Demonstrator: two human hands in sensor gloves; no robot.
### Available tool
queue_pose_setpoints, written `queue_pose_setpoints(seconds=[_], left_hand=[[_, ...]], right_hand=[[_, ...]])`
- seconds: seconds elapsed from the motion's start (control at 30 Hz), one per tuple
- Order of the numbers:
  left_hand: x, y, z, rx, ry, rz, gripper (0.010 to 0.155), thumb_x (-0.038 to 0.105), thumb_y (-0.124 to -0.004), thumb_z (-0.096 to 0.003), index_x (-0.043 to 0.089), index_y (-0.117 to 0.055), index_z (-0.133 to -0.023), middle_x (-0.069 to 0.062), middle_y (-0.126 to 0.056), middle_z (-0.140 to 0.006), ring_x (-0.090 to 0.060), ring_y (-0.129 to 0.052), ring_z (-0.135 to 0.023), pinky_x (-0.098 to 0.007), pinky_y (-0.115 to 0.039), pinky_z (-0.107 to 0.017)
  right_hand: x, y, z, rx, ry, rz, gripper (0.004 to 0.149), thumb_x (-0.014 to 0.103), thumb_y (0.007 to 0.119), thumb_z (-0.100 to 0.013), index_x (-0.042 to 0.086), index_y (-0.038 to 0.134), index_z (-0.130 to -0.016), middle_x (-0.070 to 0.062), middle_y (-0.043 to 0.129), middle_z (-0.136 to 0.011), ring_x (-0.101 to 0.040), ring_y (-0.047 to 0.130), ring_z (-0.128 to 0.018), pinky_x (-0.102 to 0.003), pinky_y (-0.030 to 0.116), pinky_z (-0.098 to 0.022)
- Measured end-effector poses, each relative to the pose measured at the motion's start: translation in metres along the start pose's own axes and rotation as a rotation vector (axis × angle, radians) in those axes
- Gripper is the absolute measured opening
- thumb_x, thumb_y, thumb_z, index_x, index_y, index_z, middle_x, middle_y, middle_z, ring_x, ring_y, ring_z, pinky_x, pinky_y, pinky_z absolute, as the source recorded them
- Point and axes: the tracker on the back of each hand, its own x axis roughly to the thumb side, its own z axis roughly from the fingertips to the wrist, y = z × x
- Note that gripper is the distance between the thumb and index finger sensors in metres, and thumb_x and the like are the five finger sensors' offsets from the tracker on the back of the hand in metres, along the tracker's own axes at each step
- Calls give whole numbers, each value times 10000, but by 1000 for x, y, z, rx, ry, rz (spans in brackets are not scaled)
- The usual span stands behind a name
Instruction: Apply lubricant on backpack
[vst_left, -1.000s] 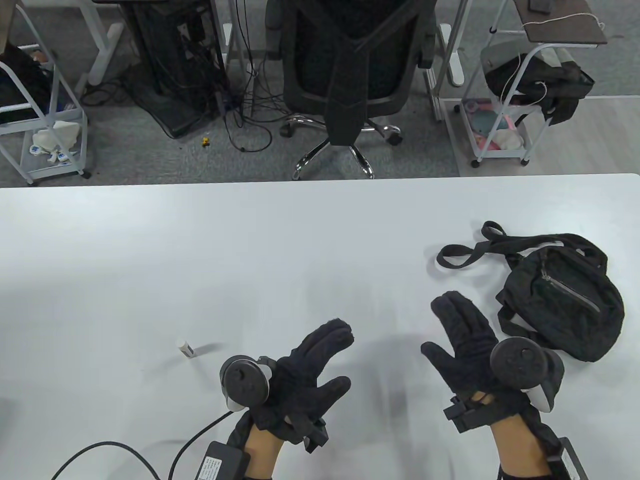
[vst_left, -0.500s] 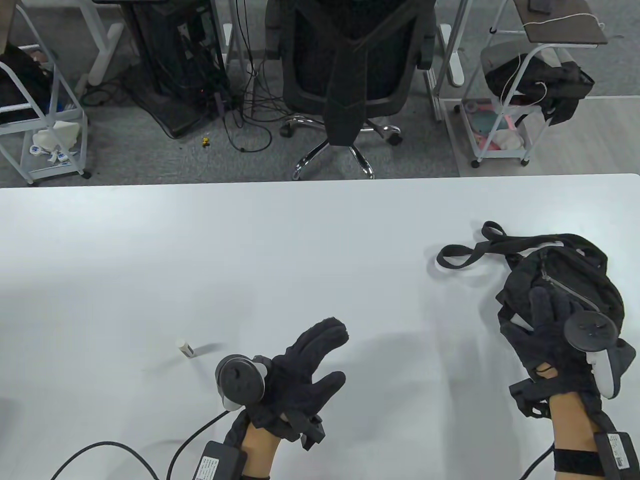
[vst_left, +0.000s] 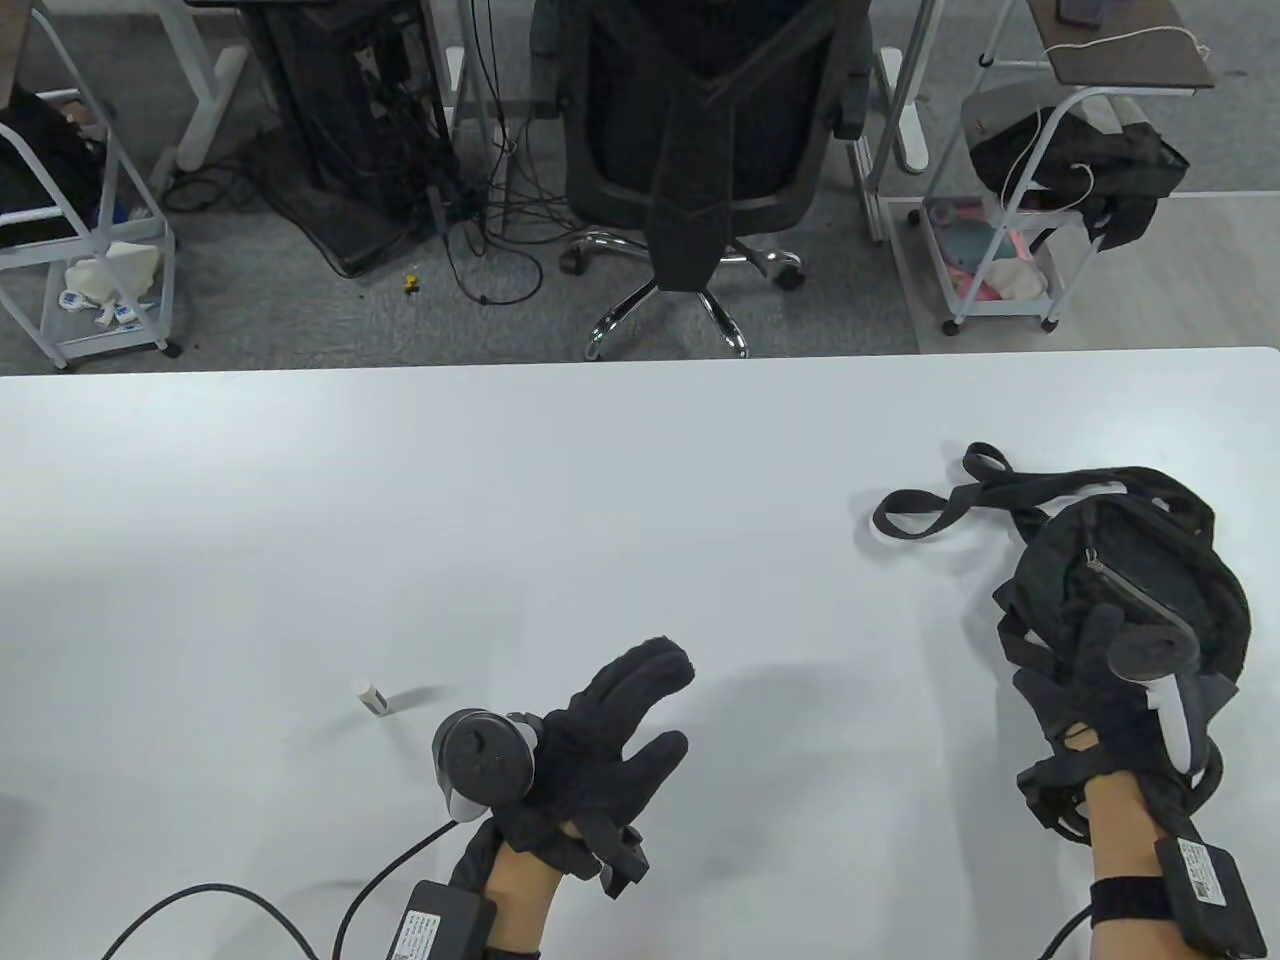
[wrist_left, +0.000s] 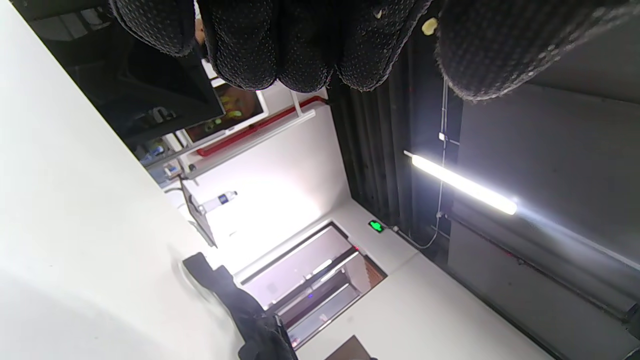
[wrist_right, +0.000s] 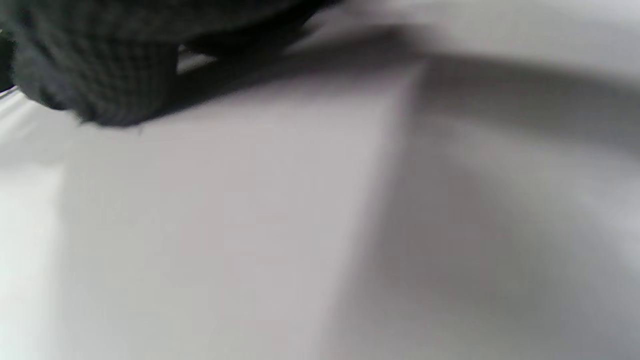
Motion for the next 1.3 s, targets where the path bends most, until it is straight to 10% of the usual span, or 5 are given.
queue_pose_setpoints(seconds=[0.17, 0.4, 0.8, 1.0, 1.3], left_hand=[[0, 0, 0, -5, 3, 7, 703, 545, -776, -475, 162, -679, -1056, -180, -631, -1105, -491, -732, -969, -673, -596, -700], [3, 2, -1, 8, -3, 2, 699, 549, -769, -479, 158, -686, -1052, -182, -640, -1099, -493, -736, -965, -674, -596, -698], [13, 23, 1, 103, -20, 6, 687, 545, -765, -488, 153, -695, -1048, -185, -647, -1095, -497, -740, -960, -676, -599, -695], [18, 31, 2, 137, -38, 11, 686, 541, -766, -489, 151, -695, -1048, -187, -646, -1095, -500, -737, -960, -678, -597, -694], [28, 56, 8, 239, -53, 21, 686, 542, -761, -494, 148, -692, -1052, -193, -639, -1099, -505, -732, -962, -681, -594, -693]], right_hand=[[0, -12, 3, -126, 14, -41, 584, 489, 868, -520, 589, 544, -995, 286, 533, -1105, 41, 447, -1158, -435, 165, -926], [6, -31, 22, -236, -70, -48, 474, 427, 882, -528, 518, 684, -949, 185, 729, -1009, -84, 775, -1012, -418, 519, -875], [70, -57, 142, -569, -599, -80, 458, 405, 904, -489, 409, 778, -929, 48, 832, -926, -223, 968, -770, -441, 884, -519], [121, -24, 228, -549, -917, -83, 458, 408, 906, -487, 400, 784, -928, 39, 846, -920, -223, 986, -762, -429, 908, -511], [154, 93, 310, -506, -1266, 212, 486, 424, 911, -479, 439, 746, -936, 92, 819, -967, -197, 993, -781, -416, 920, -510]])
